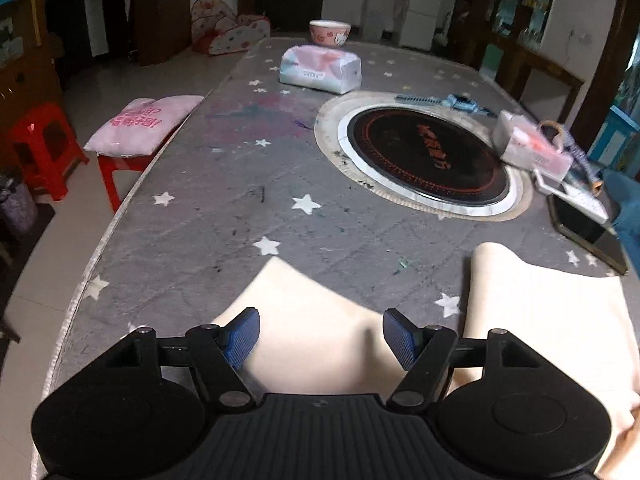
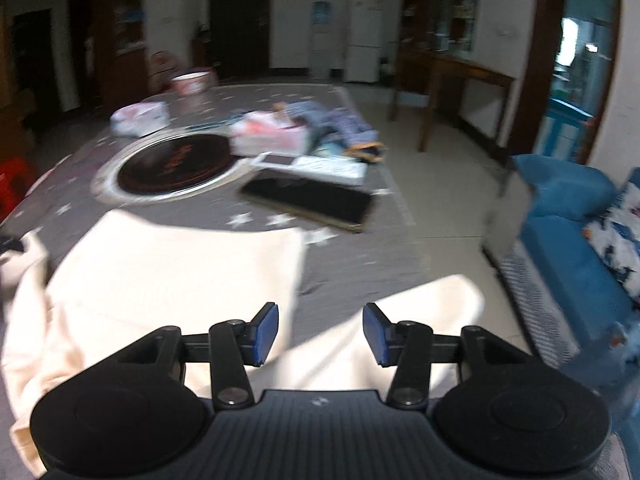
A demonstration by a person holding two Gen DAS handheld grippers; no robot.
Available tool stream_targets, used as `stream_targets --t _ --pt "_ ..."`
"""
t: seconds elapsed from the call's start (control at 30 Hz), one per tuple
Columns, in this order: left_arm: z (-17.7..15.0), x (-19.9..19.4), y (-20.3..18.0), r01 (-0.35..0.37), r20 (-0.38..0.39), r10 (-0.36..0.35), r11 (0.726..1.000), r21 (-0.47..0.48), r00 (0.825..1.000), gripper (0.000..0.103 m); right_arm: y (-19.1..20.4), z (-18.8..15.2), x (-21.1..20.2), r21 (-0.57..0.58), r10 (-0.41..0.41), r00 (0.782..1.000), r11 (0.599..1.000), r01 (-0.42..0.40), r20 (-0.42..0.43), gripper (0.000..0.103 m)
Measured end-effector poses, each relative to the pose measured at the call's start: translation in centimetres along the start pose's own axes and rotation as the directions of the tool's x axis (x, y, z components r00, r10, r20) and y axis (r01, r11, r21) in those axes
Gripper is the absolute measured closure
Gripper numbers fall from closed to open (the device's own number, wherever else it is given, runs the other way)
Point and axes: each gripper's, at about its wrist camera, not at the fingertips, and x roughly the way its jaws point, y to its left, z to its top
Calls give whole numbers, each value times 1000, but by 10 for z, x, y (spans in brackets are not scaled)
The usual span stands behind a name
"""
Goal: Fold clothes
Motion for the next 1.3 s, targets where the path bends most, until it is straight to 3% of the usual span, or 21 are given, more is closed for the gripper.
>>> stream_targets --t 0.3,0.4,0.5,0.53,0.57,0.83,1.0,1.1,1.2,1.27,1.3 --pt "13 26 -33 -121 -60 121 993 7 991 32 41 -5 6 -100 106 994 989 -108 -20 51" --pt "10 36 -33 -128 -89 127 992 0 988 42 48 -8 4 -122 125 992 984 -128 -27 48" --pt "3 30 -32 -134 -49 134 991 11 990 67 54 -11 1 -142 143 989 979 -146 -32 46" --pt "2 27 -30 -126 -42 126 992 6 991 86 56 -12 0 -148 149 988 977 -152 -34 46" --pt "0 24 -27 -118 -35 118 993 2 992 91 57 -13 -1 -153 154 987 976 -158 -36 45" --pt "-17 -25 16 -55 80 61 996 -76 995 97 84 -30 -25 -245 242 966 935 -256 -86 42" --pt "-37 -74 55 -52 206 76 992 -118 976 98 103 -42 -45 -297 322 941 892 -339 -107 42" --pt "-51 -99 80 -51 258 87 989 -141 962 103 117 -53 -52 -362 330 936 864 -351 -119 42" --pt "-67 -117 101 -122 300 161 982 -146 940 103 131 -69 -54 -410 335 931 836 -366 -147 52" --pt "-75 -120 114 -147 284 185 978 -149 941 103 134 -77 -52 -411 339 923 827 -384 -181 82" --pt "-78 -119 119 -154 271 190 977 -147 944 103 136 -81 -51 -412 341 919 822 -393 -197 86"
